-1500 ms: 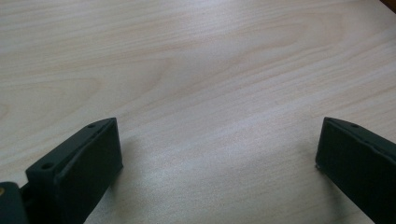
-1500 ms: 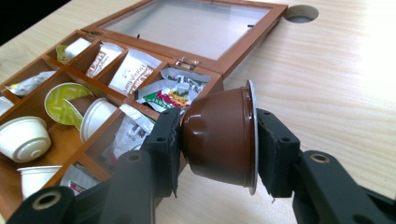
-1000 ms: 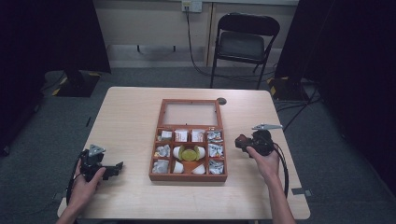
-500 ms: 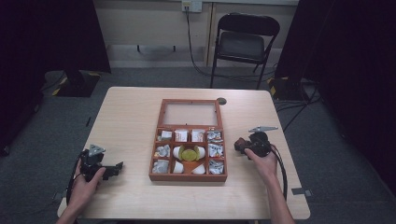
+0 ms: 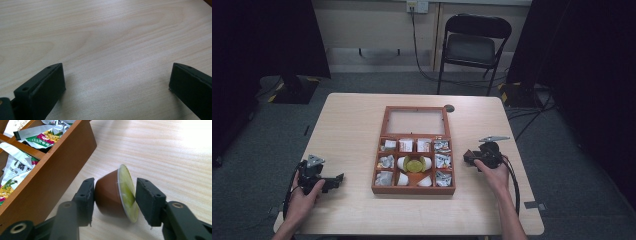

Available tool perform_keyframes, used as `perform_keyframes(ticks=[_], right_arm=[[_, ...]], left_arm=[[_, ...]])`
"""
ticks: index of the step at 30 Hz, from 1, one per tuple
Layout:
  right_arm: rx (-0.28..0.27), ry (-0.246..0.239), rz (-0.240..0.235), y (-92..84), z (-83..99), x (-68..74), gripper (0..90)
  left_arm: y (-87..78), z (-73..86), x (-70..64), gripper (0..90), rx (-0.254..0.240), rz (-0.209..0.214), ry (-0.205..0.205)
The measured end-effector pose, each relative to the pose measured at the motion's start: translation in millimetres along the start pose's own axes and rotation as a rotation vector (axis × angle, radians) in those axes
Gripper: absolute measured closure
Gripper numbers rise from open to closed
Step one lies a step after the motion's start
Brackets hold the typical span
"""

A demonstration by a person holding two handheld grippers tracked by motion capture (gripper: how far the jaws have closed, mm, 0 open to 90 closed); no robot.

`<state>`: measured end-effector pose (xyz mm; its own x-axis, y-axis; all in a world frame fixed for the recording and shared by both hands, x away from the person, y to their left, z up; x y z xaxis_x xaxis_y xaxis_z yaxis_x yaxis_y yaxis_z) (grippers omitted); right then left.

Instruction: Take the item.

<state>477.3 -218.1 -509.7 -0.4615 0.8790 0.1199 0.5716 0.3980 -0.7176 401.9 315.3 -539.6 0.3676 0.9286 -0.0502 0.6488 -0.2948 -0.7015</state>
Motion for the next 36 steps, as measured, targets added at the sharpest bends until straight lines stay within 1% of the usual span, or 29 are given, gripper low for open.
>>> perform_keyframes(ticks=[4,7,11,14,21,30,36], right_arm=[[-0.001,0.006,0.000,0.2,-0.1,0.1,42.6],[-0.011,0.016,-0.009,-0.9,-1.2,0.4,38.8],[-0.014,0.021,-0.018,-0.7,-1.4,0.9,35.3],[-0.018,0.028,-0.029,-0.7,-1.9,1.2,34.5],[-0.040,0.033,-0.032,-3.6,-3.8,1.3,33.6],[-0.048,0.035,-0.036,-7.6,-4.8,1.9,33.2],[-0.080,0.043,-0.042,-20.8,-6.8,2.8,30.9]], left_arm=[[0.0,0.0,0.0,0.0,0.000,0.000,0.000],[0.0,0.0,0.0,0.0,0.000,0.000,0.000],[0.0,0.0,0.0,0.0,0.000,0.000,0.000],[0.0,0.0,0.0,0.0,0.000,0.000,0.000],[0.0,0.0,0.0,0.0,0.000,0.000,0.000],[0.0,0.0,0.0,0.0,0.000,0.000,0.000],[0.0,0.0,0.0,0.0,0.000,0.000,0.000]])
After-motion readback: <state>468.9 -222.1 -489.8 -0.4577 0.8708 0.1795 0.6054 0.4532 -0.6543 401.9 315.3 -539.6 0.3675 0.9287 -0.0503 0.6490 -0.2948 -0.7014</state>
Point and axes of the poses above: each handheld gripper's, and its own axes: y roughly forward along the jaws, z roughly out of its underside, x roughly to its left, the point moved 5 cm from there along y, roughly forward along the jaws, and after that the axes turned 3 degrees about z, right-handed, at the moved point
